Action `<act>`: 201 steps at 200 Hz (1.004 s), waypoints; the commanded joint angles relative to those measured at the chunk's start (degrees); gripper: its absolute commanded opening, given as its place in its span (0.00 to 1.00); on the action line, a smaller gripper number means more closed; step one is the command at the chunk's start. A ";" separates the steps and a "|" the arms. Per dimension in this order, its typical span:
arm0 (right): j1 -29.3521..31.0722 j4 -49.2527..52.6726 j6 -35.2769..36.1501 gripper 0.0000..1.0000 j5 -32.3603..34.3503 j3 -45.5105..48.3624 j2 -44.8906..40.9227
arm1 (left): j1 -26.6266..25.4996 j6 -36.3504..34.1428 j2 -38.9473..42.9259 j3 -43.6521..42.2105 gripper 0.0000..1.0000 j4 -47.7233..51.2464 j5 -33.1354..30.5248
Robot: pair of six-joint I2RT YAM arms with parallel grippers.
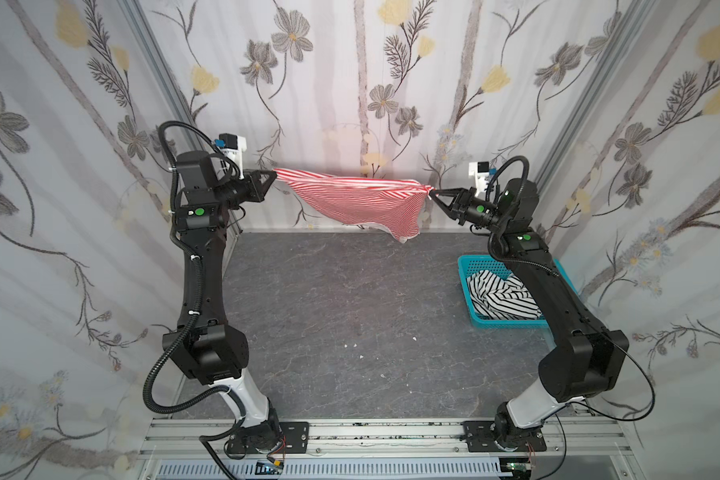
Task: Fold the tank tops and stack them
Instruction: 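Swing the tank top forward and lay it flat with both grippers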
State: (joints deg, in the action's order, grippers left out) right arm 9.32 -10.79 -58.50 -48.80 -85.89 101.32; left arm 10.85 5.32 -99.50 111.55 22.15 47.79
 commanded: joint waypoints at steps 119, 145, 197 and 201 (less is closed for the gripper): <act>10.15 -24.18 -2.30 0.06 2.45 65.05 -16.58 | 2.04 -35.29 24.25 -65.02 0.00 5.89 -8.90; 11.94 -15.64 1.48 0.12 6.01 66.31 -19.66 | 2.16 -40.41 24.11 -66.60 0.00 10.14 -11.96; 16.75 0.51 6.72 0.40 14.11 65.75 -24.41 | 2.20 -45.55 23.27 -70.18 0.00 12.83 -15.71; 16.96 2.20 7.28 0.40 15.20 65.49 -25.16 | 2.18 -45.67 23.20 -70.43 0.00 12.91 -15.79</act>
State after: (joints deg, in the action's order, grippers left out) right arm 25.23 -17.41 -54.72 -39.57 -19.73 79.00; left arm 12.93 -35.99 -75.90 42.17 32.71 33.50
